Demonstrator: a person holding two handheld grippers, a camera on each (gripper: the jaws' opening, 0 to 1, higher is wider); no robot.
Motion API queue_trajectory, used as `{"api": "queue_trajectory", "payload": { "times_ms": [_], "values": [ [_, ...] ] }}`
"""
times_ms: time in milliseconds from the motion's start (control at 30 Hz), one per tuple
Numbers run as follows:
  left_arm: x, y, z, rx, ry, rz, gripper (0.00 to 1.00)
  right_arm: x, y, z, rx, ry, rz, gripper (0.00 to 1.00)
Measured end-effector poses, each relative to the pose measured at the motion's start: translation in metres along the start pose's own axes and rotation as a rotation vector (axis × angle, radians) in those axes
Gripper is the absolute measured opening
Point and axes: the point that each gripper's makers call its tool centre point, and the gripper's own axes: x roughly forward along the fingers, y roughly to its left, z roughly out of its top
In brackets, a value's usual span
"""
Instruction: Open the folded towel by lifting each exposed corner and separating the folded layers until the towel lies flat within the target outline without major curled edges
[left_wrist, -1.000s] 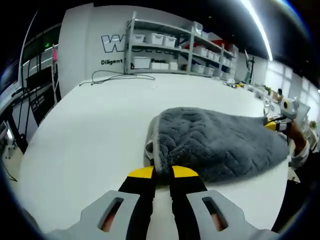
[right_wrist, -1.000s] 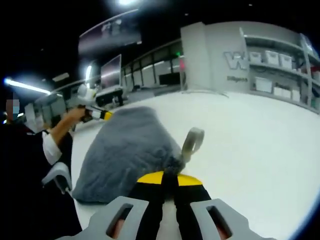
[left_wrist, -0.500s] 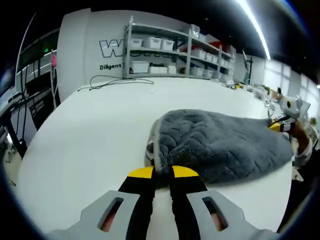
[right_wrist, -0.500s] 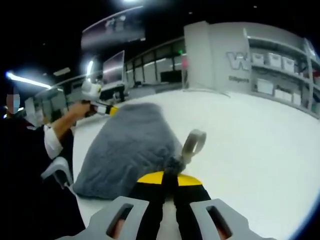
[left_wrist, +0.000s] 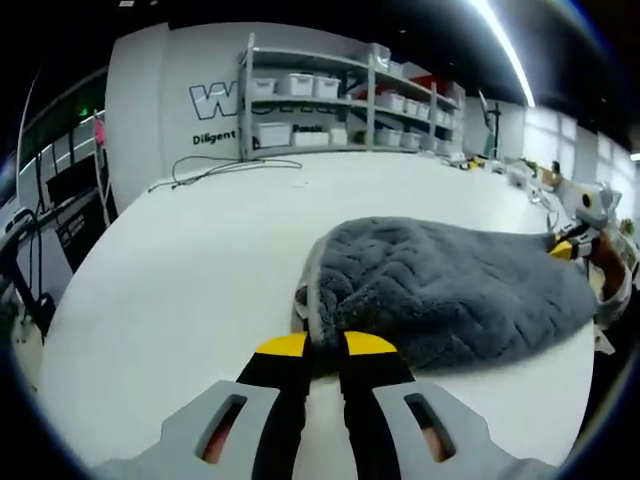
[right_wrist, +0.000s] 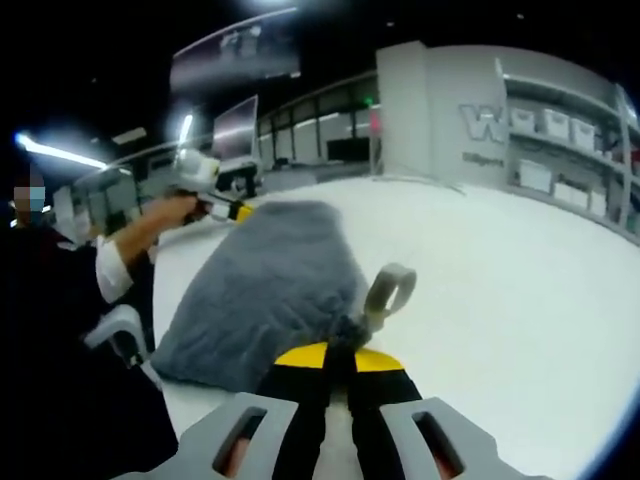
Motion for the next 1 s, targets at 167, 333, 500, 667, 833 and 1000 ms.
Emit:
{"api": "queue_trajectory", "payload": {
  "times_ms": [167, 333, 500, 667, 833, 1000],
  "values": [
    [0.004, 0.0, 0.002, 0.007, -0.003, -0.008, 0.11, -0.002, 0.002, -0.002, 0.013, 0.002, 0.013, 0.02],
    [0.012, -0.001, 0.006, 0.006, -0.003, -0.011, 0.11, -0.005, 0.007, -0.004, 0.011, 0.006, 0.021, 0.02],
    [0.017, -0.002, 0.009, 0.029, 0.003, -0.012, 0.11, -0.006, 0.005, -0.004, 0.016, 0.005, 0.027, 0.02],
    [0.023, -0.001, 0.012, 0.021, 0.005, -0.021, 0.11, -0.006, 0.004, -0.004, 0.016, 0.008, 0.034, 0.02],
    [0.029, -0.001, 0.016, 0.033, 0.013, -0.017, 0.11, -0.007, 0.005, -0.005, 0.019, 0.016, 0.046, 0.02],
    [0.036, 0.001, 0.02, 0.04, 0.023, -0.017, 0.11, -0.008, 0.007, -0.006, 0.025, 0.025, 0.055, 0.02]
  ]
}}
